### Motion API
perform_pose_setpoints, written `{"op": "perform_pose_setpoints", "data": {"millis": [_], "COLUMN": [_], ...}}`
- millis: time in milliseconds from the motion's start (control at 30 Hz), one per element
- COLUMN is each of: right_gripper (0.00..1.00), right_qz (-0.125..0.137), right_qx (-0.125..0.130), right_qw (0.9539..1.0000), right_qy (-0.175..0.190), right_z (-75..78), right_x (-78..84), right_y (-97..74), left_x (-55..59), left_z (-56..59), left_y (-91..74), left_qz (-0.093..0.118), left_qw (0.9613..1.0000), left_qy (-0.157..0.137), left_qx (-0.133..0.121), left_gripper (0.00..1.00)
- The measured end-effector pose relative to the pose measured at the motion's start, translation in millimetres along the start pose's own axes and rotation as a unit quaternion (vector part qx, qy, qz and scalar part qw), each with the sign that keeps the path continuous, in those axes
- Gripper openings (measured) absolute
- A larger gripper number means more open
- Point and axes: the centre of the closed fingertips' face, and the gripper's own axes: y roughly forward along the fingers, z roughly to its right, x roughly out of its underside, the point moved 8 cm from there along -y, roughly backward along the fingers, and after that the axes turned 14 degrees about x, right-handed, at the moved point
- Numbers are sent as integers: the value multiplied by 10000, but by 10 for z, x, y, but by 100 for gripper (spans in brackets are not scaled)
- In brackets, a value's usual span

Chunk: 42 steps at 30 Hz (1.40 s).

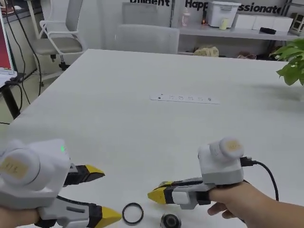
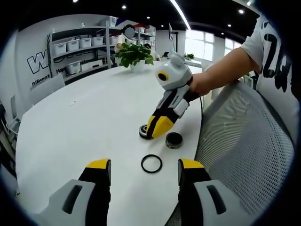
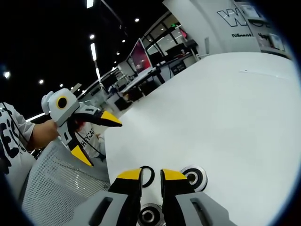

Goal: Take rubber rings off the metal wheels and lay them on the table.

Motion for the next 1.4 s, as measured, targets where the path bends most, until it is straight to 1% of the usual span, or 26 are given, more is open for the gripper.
{"op": "perform_pose_setpoints", "data": {"millis": [167,300,367,400,567,800,967,1100,1167,1267,1400], "right_gripper": [18,20,21,22,25,27,28,29,30,30,30], "right_qz": [94,181,233,249,335,435,404,335,313,278,261], "right_qx": [144,223,279,306,421,599,711,777,810,839,884], "right_qw": [9997,9993,9989,9987,9978,9961,9946,9931,9926,9922,9917], "right_qy": [-182,-226,-281,-308,-397,-481,-635,-807,-850,-873,-897], "right_z": [76,129,160,177,251,384,450,497,520,558,598], "right_x": [-39,-65,-78,-83,-104,-117,-89,-51,-27,4,34], "right_y": [-77,-140,-161,-177,-241,-310,-345,-364,-369,-368,-364], "left_x": [-59,-121,-132,-168,-256,-344,-389,-403,-412,-404,-413], "left_z": [-63,-101,-107,-129,-182,-266,-298,-325,-325,-359,-362], "left_y": [27,73,84,120,172,263,343,413,455,519,590], "left_qz": [-30,35,42,42,112,132,96,54,30,-18,-64], "left_qw": [10000,10000,10000,9999,9998,9997,9996,9994,9993,9991,9988], "left_qy": [75,62,62,78,91,116,158,176,183,174,213], "left_qx": [24,53,61,88,134,188,232,295,326,374,431], "left_gripper": [54,54,54,54,53,52,52,51,51,51,50]}}
